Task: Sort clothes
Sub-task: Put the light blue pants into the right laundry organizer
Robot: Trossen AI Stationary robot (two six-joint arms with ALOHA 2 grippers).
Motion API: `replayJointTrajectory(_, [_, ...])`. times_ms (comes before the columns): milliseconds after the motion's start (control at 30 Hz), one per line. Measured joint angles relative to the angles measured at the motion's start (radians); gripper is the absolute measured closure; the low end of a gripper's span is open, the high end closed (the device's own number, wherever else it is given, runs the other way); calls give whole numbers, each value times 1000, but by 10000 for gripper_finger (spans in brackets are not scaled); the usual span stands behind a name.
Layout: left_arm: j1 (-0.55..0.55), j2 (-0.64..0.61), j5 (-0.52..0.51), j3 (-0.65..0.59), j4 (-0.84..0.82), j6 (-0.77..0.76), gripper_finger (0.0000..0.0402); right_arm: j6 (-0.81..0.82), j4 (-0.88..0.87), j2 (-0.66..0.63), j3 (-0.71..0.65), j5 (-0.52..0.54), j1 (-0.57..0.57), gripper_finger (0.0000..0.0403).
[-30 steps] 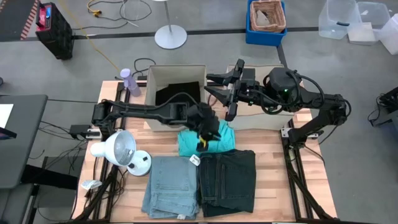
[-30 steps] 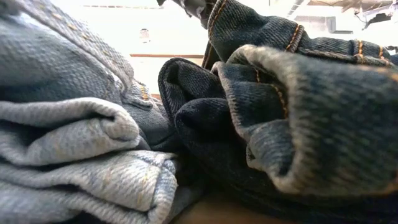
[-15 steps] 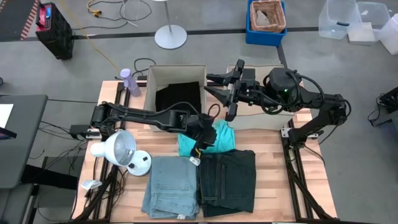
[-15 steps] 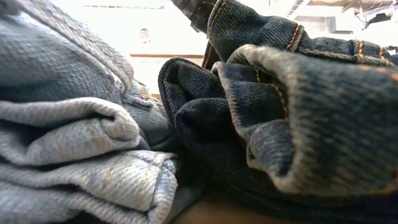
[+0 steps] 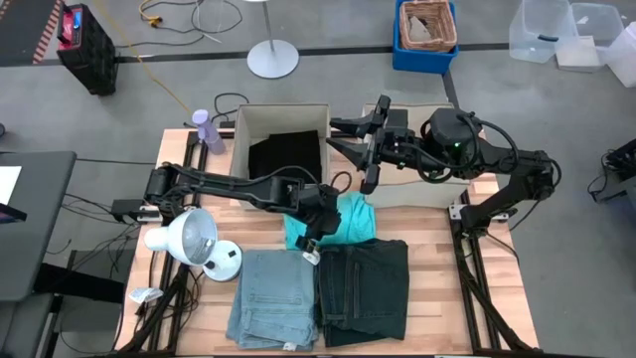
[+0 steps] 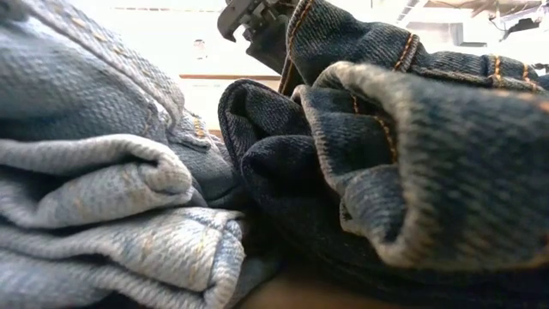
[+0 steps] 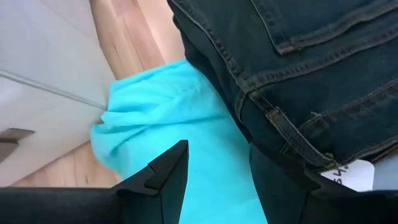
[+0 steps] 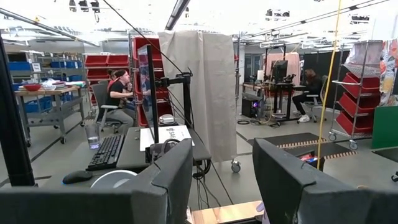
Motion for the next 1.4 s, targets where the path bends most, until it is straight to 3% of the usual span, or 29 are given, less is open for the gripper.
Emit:
replayJointTrajectory(333, [-1, 88, -4, 4, -45, -63, 235, 3, -16, 0, 0, 0, 6, 223])
replayJointTrajectory(800, [22, 92, -42, -65, -31, -69, 234, 5, -23, 0, 0, 0, 5, 223])
replayJointTrajectory(1167, [15, 93, -46, -115, -47, -79, 195, 5, -24, 0, 0, 0, 5, 223])
replayJointTrajectory(1400, [12, 169, -48, -114, -110, -148, 185, 5, -33, 0, 0, 0, 5, 223])
